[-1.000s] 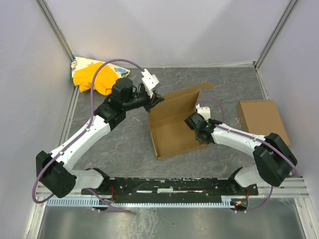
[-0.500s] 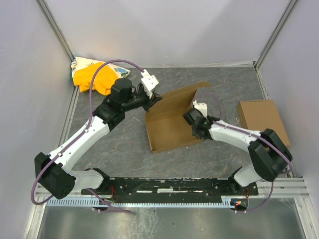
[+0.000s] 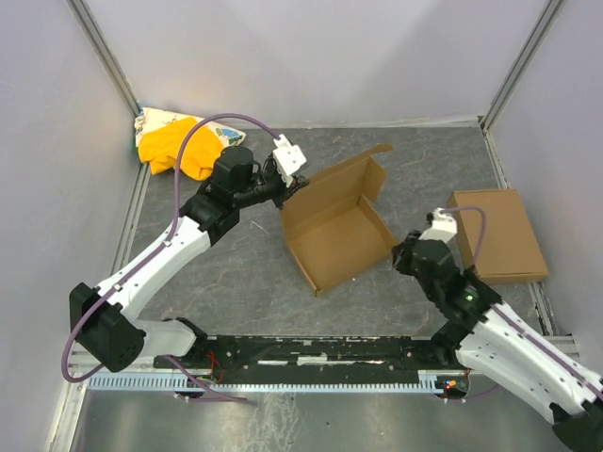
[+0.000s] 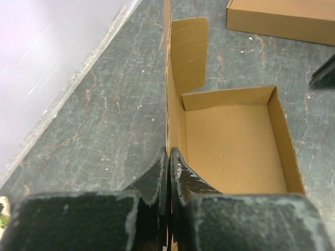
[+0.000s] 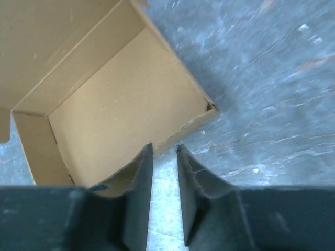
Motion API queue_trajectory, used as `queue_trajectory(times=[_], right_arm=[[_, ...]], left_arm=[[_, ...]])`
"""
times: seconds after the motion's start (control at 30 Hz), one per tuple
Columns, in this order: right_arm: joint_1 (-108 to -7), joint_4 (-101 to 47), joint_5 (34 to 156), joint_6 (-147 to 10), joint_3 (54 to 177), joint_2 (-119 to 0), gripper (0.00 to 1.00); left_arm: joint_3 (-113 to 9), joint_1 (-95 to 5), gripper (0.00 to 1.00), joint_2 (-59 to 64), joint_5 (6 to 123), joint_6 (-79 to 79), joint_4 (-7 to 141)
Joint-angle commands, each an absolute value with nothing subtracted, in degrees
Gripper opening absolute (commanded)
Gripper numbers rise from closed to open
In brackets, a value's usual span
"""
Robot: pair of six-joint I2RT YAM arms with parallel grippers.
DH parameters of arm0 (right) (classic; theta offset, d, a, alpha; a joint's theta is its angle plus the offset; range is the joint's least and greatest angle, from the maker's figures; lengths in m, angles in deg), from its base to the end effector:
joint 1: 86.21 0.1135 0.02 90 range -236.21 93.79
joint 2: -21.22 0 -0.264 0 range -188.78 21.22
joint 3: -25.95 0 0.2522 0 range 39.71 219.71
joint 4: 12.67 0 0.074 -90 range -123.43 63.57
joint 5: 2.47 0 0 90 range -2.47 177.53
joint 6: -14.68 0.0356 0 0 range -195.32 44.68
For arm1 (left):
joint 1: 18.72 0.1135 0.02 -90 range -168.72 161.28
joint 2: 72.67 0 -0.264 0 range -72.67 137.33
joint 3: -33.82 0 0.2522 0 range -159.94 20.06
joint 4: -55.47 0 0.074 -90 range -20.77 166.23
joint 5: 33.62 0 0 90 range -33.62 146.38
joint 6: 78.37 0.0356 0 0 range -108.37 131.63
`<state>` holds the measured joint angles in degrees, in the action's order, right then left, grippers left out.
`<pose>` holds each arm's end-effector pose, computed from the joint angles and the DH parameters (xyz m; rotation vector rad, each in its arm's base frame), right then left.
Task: Fold the paper box
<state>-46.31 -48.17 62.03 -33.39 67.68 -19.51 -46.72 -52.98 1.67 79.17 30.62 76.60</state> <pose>0.1322 0.0906 0.2300 0.2891 2.1094 0.3670 0.2424 -0.1818 0.3674 1.0698 1.5038 -0.5505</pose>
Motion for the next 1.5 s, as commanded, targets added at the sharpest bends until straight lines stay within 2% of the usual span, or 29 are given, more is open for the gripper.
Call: queue_trajectory(times=[0.0,0.03,0.07,0.17,0.4,0.63,0.83,1.03,1.33,1.47], right_arm=[[-46.70,-60.08,51.92,-33.50,72.58,-13.22,0.17],[-46.93,-62.57,50.02,-33.47,75.41,-14.63,0.06],[-47.35,-65.50,48.51,-33.69,77.69,-16.59,0.02],[-50.62,-65.48,48.94,-36.96,83.32,-23.66,0.01],[-68.39,-58.39,72.15,-42.78,92.40,-40.28,0.04],[-71.37,-53.17,84.15,-46.69,94.20,-50.14,0.04],[-71.31,-53.16,92.72,-47.10,95.49,-54.28,0.04],[-71.24,-52.31,96.04,-47.69,93.33,-54.11,0.04],[-71.27,-51.02,98.50,-49.20,91.17,-53.77,0.04],[-71.26,-50.60,96.01,-48.93,89.68,-53.81,0.04]], left_arm=[[-46.82,-53.26,0.03,-2.63,82.13,38.65,76.84],[-46.52,-53.25,0.03,-3.14,83.06,39.47,77.30],[-46.16,-53.30,0.03,-3.68,83.75,40.07,77.52],[-46.67,-53.26,0.03,-4.46,87.09,42.54,79.92],[-52.54,-52.86,0.03,-2.27,96.06,49.57,90.71],[-57.13,-50.70,0.03,3.79,100.54,49.91,90.94],[-51.57,-50.62,0.03,2.12,98.05,45.90,82.39],[-42.91,-50.69,0.03,-2.31,95.54,38.68,70.98],[-43.47,-52.16,0.04,-2.83,100.16,38.14,74.59],[-43.81,-55.28,0.04,-2.89,97.75,39.47,78.41]])
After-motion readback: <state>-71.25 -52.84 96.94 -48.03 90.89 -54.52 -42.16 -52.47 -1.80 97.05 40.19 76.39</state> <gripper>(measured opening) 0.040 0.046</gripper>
